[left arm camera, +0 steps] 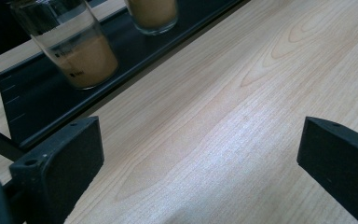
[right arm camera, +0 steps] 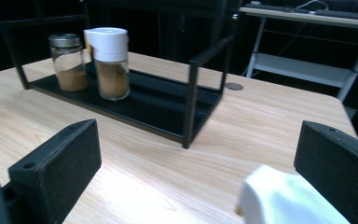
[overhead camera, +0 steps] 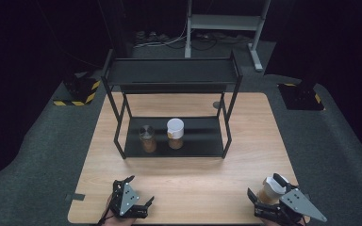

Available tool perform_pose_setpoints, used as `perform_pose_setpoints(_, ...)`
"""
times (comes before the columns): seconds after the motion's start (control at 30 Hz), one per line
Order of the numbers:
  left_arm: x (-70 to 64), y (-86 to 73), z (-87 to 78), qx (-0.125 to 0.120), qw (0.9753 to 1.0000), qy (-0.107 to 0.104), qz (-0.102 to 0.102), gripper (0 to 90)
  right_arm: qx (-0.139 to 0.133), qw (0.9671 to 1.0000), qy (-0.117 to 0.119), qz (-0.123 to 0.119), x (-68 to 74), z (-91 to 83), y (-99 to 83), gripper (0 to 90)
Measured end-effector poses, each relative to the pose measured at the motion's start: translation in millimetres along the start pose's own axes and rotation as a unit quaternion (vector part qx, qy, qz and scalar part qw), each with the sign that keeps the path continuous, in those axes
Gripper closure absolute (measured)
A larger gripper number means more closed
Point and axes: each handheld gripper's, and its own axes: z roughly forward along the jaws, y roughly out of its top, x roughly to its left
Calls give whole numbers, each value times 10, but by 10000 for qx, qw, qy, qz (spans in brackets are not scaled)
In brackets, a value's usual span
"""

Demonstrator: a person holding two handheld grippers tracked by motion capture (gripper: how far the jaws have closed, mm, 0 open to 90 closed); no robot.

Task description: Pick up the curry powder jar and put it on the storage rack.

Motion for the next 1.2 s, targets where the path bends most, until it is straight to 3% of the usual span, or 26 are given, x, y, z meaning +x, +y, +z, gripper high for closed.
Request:
perform_pose_setpoints(0.4,1,1,0,1,10000,-4,2,8,-16,9993,-364,126,-127,-166,-68,0)
perform_pose_setpoints(1.2,4,3,2,7,10000,-19,15,7,152,9978,-572,281,-152,-144,-303,0)
